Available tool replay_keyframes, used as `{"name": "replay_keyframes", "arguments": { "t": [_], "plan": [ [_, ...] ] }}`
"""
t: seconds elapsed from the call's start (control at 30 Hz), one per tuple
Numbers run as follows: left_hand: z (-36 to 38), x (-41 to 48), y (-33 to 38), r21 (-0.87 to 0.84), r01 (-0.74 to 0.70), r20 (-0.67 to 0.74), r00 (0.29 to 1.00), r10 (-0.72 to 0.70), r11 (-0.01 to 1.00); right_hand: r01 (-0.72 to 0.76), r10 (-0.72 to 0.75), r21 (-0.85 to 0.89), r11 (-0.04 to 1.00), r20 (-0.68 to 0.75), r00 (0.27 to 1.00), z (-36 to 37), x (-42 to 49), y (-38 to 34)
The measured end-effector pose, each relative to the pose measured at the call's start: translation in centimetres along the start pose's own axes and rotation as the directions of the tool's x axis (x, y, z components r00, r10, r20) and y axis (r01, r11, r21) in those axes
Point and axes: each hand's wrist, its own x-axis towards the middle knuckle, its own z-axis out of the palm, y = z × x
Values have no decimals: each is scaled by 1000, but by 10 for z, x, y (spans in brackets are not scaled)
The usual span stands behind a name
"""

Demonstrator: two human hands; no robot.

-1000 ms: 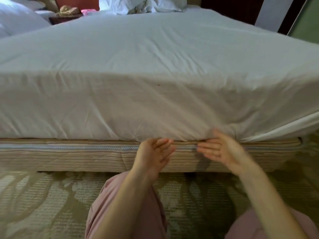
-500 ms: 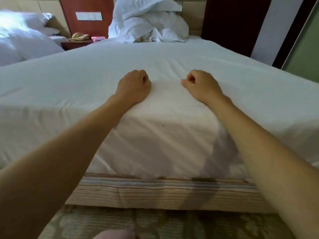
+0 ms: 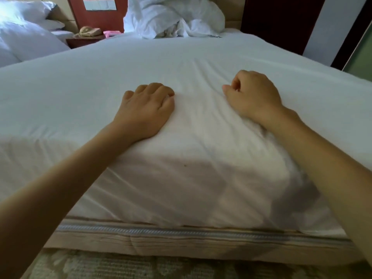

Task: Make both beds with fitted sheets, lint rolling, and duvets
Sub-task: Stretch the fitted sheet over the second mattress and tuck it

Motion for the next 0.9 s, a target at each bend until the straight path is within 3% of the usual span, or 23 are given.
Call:
{"name": "replay_keyframes", "arguments": {
  "t": [0.07, 0.13, 0.27, 0.4, 0.53, 0.6, 0.67, 0.7, 0.83, 0.9],
  "plan": [
    [-4, -3, -9, -48, 35, 5, 999, -34, 998, -33, 32, 11, 999, 70, 997, 4, 14, 4],
    [-8, -2, -21, -88, 168, -6, 986, -169, 982, -132, 135, -35, 991, 94, 986, 6, 18, 25],
    [-2, -5, -28, 103, 346, 4, 937, -349, 932, -282, 282, -122, 952, -18, 959, 10, 4, 59],
    [-10, -5, -20, 20, 415, 7, 910, -415, 910, -280, 273, -107, 954, -74, 959, 14, 3, 51],
    [-30, 3, -10, -10, 469, 159, 873, -462, 883, -345, 372, -205, 916, 114, 921, -7, 9, 34],
    [-53, 3, -7, -65, 500, 327, 829, -455, 864, -372, 432, -220, 902, 407, 805, -38, 25, 24],
    [-93, 4, -9, -216, 573, 498, 761, -416, 790, -477, 463, -203, 855, 712, 528, -80, 43, 8],
    [-120, 3, -11, -260, 619, 549, 726, -413, 742, -498, 454, -209, 841, 773, 442, -101, 47, -5],
    [-250, -12, -23, -275, 679, 545, 693, -471, 681, -447, 367, -132, 885, 789, 493, -180, 45, -92],
    [-310, -27, -32, -271, 710, 562, 665, -492, 650, -452, 299, -92, 887, 861, 411, -216, 42, -144]
  ]
}}
